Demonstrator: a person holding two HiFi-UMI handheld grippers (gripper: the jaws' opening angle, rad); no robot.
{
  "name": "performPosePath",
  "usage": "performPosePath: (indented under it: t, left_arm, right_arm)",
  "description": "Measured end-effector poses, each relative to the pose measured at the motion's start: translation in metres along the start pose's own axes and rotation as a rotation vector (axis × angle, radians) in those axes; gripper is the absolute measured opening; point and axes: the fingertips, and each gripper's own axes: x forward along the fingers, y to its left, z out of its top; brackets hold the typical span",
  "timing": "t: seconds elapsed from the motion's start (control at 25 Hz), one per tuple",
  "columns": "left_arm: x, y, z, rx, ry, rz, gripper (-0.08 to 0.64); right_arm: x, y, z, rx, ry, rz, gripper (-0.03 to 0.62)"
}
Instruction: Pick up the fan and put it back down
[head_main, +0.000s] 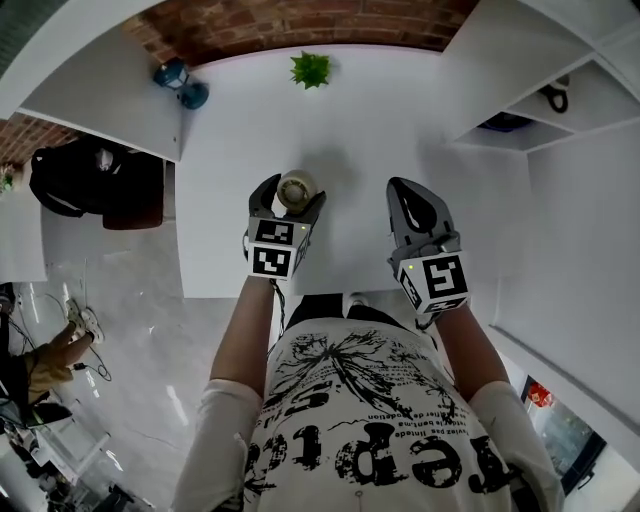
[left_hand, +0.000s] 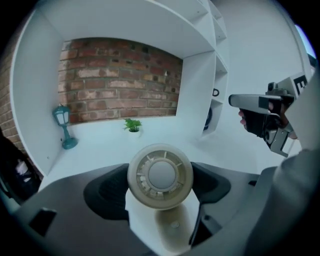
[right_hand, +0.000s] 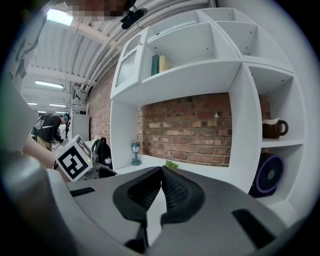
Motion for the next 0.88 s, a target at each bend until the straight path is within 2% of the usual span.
performPosePath:
  t: [0.48, 0.68, 0.88]
  left_arm:
    - [0.051, 0.006, -0.069, -0.063, 0.208, -0.036, 0.383]
    - [0.062, 0.010, -0.086, -0.084, 0.254, -0.038, 0.383]
    - [0.063, 0.010, -0.091, -0.053, 0.284, -0.033, 0.383]
  right_arm:
    - [0.015, -0.002, -0.026, 0.022, 0.056, -0.016, 0.015]
    - [0.019, -0.004, -0.035, 0.035, 0.061, -0.020, 0.015]
    - [0.020, 0.000, -0.038, 0.046, 0.068, -0.020, 0.015]
